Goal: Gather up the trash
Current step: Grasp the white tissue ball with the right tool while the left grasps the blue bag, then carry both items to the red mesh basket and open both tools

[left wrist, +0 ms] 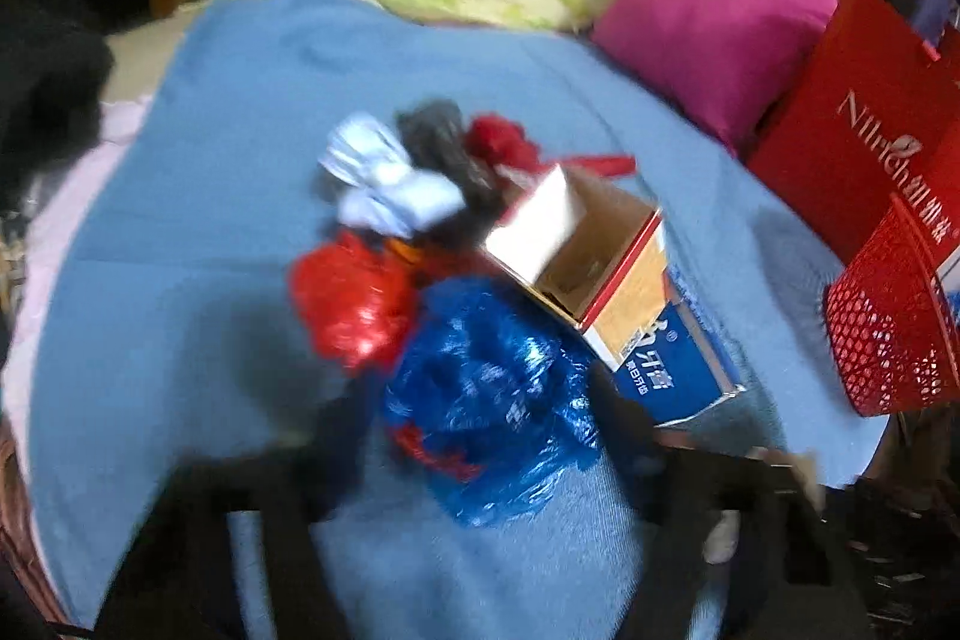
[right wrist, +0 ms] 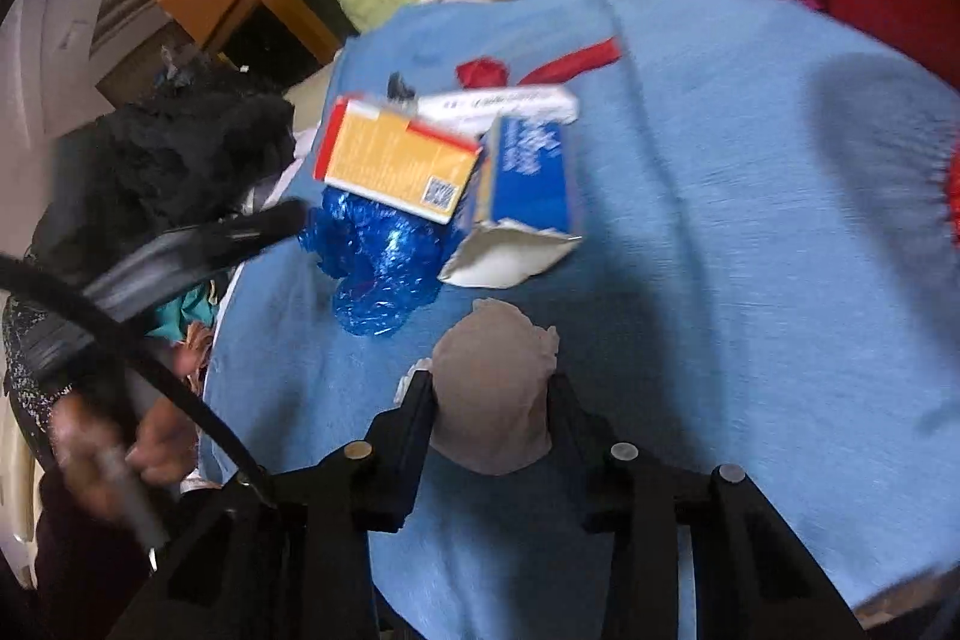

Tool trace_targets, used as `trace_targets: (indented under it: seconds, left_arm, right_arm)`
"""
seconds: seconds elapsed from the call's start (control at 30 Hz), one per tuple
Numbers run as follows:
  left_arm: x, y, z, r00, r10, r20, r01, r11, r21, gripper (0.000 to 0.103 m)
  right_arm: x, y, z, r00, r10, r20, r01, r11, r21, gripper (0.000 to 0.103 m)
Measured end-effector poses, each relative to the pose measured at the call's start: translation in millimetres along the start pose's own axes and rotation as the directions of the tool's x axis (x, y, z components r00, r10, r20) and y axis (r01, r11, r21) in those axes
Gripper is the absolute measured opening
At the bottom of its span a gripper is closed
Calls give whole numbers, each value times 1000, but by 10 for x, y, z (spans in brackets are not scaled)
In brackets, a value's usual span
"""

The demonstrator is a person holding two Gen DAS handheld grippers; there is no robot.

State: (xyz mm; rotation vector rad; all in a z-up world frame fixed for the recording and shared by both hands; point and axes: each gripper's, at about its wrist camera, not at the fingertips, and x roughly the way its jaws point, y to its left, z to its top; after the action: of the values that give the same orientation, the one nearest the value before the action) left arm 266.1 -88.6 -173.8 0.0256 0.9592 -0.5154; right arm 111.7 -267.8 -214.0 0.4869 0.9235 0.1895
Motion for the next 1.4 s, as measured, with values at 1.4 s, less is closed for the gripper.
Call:
trace_targets:
  seconds: [1.4]
  left_arm:
    - [-828, -3308, 217, 924, -369, 95, 297, 854, 427, 60]
  right_arm:
    - [-2974, -1813, -224, 824, -316, 470, 177, 932, 316, 66]
